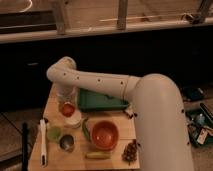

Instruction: Place apple in paper cup

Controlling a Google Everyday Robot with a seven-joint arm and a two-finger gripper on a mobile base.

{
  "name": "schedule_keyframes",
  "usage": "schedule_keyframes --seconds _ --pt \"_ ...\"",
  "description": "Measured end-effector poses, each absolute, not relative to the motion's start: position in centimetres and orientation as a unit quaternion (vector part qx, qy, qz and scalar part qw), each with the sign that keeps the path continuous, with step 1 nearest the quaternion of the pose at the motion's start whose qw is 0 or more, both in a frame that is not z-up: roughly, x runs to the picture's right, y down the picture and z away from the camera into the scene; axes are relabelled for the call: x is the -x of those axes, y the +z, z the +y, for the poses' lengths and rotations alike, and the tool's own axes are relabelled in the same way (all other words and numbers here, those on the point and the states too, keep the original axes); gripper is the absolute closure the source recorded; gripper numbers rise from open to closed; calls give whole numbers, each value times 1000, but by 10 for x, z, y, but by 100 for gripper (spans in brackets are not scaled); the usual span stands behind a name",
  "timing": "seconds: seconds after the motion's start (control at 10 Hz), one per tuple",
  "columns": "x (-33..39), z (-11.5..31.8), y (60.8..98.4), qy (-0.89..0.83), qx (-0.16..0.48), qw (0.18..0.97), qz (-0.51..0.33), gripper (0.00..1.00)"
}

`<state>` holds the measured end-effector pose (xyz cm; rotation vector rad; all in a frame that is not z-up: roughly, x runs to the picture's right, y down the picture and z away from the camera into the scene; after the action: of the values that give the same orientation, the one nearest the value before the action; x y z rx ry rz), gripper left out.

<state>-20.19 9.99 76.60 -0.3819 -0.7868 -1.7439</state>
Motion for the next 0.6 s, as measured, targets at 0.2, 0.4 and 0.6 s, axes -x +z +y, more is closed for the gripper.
schedule_keyframes --seconds 0.2,0.4,0.6 --pt "202 100 766 -741 162 560 -334 57" --pt "202 100 766 -741 162 558 -335 57" --pt "201 100 766 -742 162 558 -335 57"
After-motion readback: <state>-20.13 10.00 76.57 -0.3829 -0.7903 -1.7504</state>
